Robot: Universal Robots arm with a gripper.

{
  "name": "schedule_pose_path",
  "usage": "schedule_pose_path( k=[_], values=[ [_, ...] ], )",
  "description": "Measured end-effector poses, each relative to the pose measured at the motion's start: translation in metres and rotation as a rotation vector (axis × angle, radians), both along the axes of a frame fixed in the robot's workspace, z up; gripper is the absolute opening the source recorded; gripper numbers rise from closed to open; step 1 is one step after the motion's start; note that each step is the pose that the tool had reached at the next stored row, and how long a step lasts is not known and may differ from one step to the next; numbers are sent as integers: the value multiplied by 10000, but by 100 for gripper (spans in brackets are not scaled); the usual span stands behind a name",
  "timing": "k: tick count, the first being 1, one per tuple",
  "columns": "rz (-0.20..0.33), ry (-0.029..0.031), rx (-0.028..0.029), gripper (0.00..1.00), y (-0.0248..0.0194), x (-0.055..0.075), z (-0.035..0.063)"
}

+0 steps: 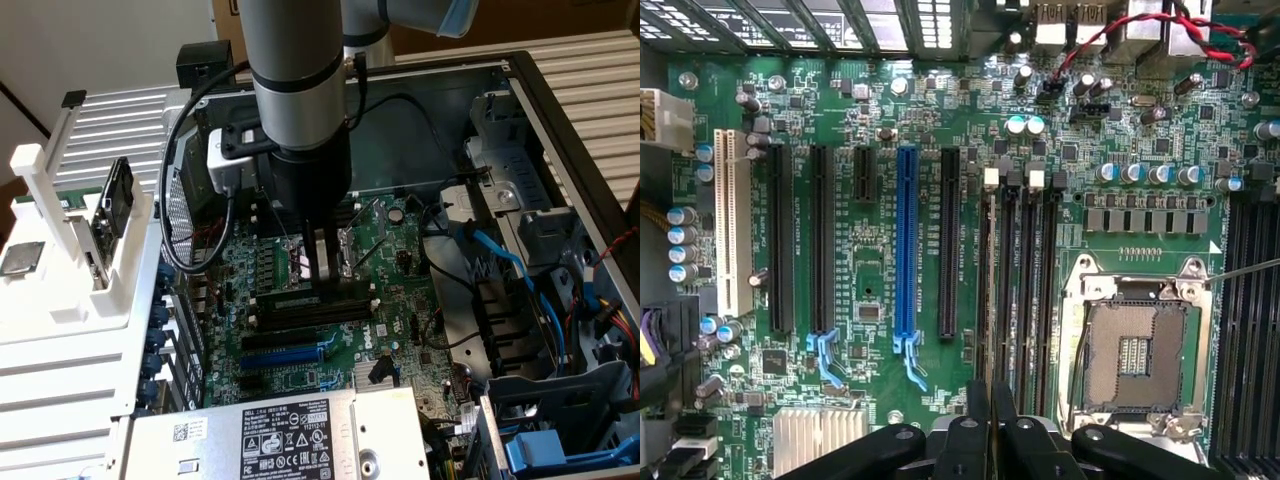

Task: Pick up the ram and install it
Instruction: 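Insert the ram into the slot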

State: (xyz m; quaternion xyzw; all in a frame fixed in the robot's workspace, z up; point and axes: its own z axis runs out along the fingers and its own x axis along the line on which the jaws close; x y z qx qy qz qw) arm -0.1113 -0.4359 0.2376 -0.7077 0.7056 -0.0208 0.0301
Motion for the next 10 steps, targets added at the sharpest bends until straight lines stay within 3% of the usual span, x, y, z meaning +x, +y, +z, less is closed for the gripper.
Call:
schedule_pose_path(
  k=[1, 2, 10],
  values=[
    [0, -17, -5, 13, 0, -3, 0],
    [-27, -20, -61, 13, 1, -5, -6],
    [-117, -20, -60, 13, 1, -5, -9]
  ],
)
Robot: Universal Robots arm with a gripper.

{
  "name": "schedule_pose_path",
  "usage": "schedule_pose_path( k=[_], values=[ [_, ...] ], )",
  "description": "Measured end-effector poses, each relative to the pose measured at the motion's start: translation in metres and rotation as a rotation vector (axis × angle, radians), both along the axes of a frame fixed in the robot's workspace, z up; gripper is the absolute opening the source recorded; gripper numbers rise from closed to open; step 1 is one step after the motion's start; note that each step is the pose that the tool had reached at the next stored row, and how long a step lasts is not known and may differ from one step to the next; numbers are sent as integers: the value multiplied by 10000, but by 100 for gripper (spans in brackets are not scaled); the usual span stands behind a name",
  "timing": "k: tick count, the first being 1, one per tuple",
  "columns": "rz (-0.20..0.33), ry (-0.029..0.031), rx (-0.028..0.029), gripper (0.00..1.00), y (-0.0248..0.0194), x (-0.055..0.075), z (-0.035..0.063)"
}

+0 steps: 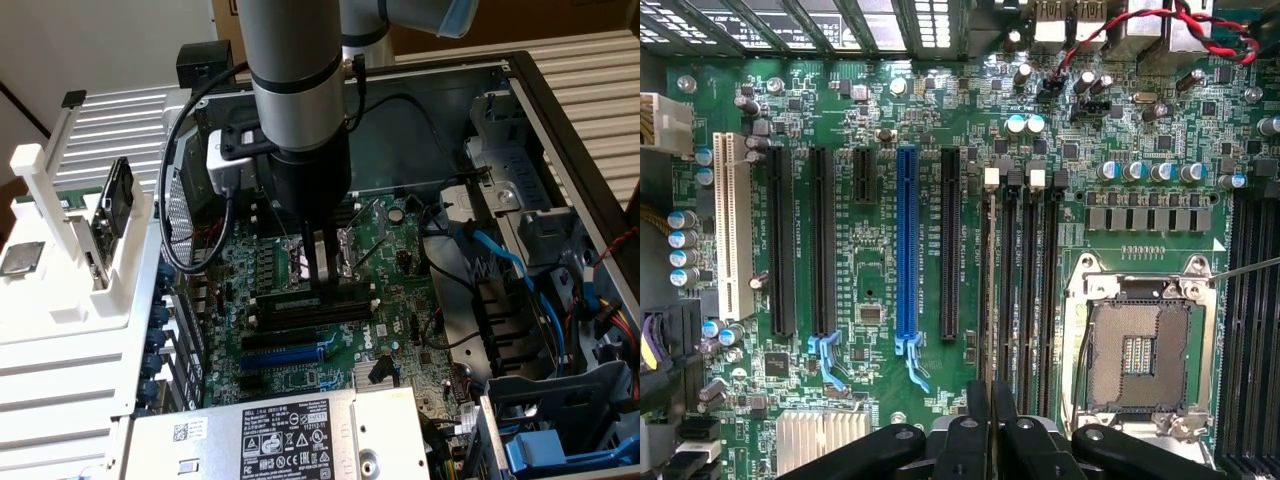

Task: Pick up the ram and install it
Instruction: 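Insert the ram into the slot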

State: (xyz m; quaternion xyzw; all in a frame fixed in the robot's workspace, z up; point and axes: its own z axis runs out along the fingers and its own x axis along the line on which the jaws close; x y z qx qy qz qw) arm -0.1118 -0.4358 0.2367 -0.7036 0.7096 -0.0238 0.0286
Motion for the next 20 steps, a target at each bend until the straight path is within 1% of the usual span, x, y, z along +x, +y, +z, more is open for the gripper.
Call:
schedule_pose_path(
  k=[2, 4, 8, 10, 20],
  values=[
    [-1, -73, 2, 13, 1, -3, -4],
    [0, -120, -3, 13, 1, -11, -7],
    [0, -121, -8, 13, 1, -20, -8],
    [0, -120, -20, 13, 0, -24, -10],
    [-1, -126, -20, 13, 1, -26, -21]
  ],
)
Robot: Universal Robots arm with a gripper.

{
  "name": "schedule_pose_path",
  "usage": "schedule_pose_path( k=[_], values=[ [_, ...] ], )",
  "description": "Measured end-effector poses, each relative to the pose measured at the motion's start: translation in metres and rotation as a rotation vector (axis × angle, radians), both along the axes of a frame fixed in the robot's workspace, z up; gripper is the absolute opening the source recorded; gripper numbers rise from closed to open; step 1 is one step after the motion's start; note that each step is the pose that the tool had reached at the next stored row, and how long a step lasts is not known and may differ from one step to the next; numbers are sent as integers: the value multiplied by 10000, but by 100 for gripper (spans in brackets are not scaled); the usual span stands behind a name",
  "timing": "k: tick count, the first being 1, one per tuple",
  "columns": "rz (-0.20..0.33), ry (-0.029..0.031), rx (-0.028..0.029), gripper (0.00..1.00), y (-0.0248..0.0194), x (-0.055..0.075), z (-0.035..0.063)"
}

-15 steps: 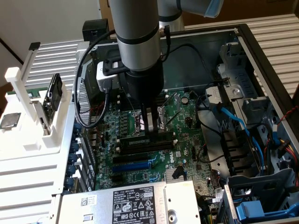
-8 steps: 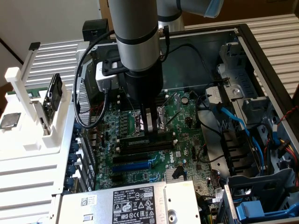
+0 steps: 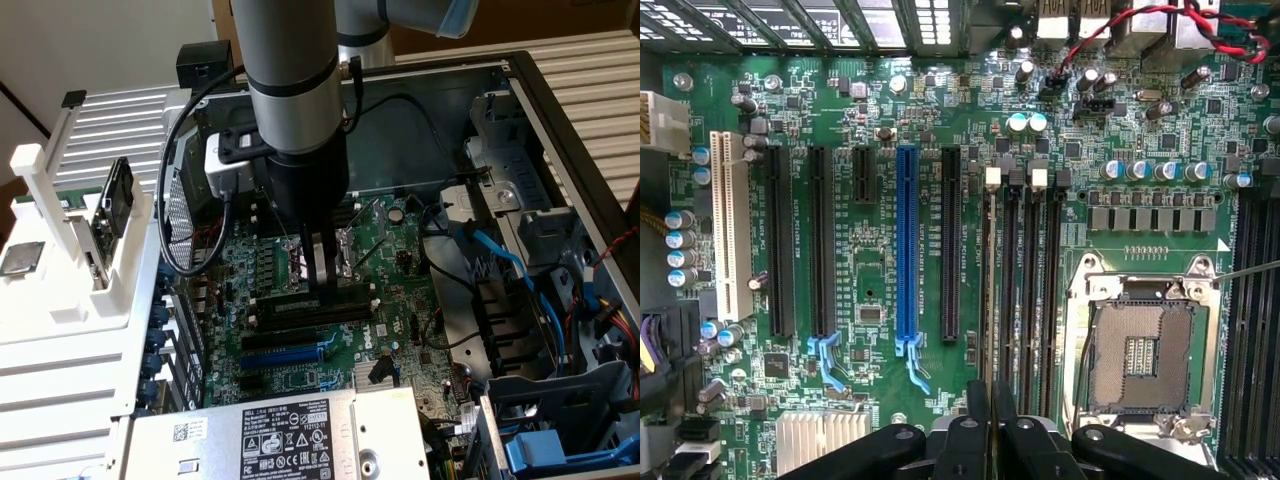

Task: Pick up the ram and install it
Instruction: 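Insert the ram into the slot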

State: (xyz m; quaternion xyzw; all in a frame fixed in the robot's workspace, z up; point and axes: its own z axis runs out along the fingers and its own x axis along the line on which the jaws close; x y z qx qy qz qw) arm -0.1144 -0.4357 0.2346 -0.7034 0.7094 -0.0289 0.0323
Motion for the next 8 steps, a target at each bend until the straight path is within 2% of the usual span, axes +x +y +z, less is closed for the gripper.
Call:
schedule_pose_path(
  k=[8],
  values=[
    [-1, 0, -1, 13, 3, -1, -18]
  ],
)
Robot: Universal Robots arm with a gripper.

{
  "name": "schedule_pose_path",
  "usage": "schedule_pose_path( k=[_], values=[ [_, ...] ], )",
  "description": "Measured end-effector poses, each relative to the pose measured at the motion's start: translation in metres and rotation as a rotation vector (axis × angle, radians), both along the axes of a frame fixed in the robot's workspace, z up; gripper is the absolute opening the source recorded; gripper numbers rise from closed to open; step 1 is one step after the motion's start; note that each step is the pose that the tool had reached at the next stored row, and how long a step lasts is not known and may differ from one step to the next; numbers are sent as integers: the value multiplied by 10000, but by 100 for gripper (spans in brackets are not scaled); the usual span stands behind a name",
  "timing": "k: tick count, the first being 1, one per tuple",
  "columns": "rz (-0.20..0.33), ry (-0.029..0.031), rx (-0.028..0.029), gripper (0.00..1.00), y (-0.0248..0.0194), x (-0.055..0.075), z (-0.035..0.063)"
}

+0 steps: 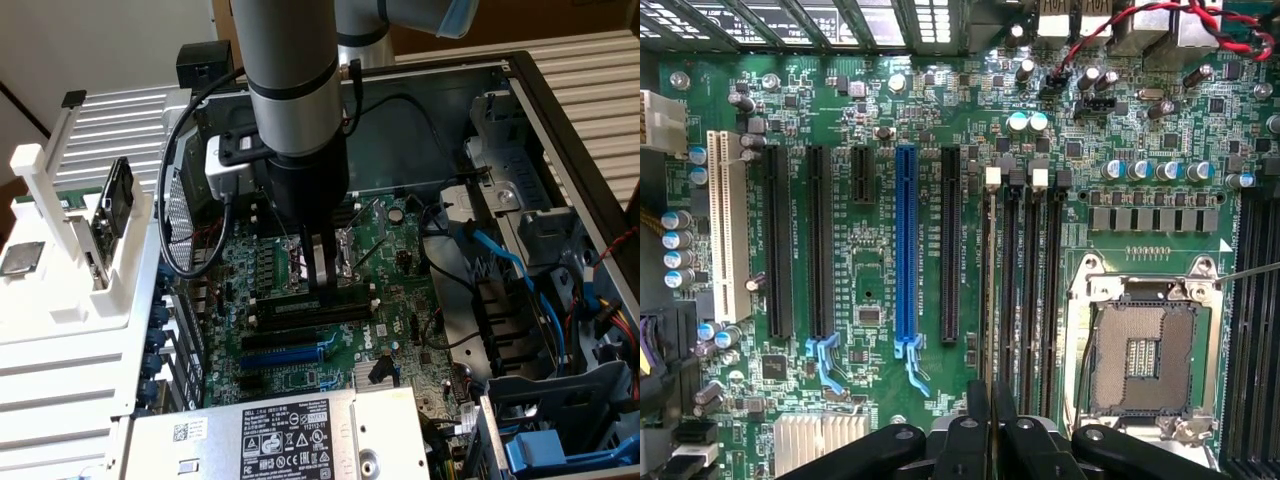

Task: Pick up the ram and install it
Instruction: 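Insert the ram into the slot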

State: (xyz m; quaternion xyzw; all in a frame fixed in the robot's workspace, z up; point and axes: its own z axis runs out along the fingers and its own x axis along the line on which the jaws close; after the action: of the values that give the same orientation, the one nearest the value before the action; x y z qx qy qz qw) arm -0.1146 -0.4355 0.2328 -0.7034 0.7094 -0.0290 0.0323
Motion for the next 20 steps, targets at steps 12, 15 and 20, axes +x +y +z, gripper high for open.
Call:
schedule_pose_path(
  k=[12, 15, 20],
  values=[
    [-1, -1, 0, 13, 5, -9, -18],
    [-4, -2, 1, 13, 5, -8, -22],
    [-6, 0, -1, 13, 5, -9, -31]
  ],
)
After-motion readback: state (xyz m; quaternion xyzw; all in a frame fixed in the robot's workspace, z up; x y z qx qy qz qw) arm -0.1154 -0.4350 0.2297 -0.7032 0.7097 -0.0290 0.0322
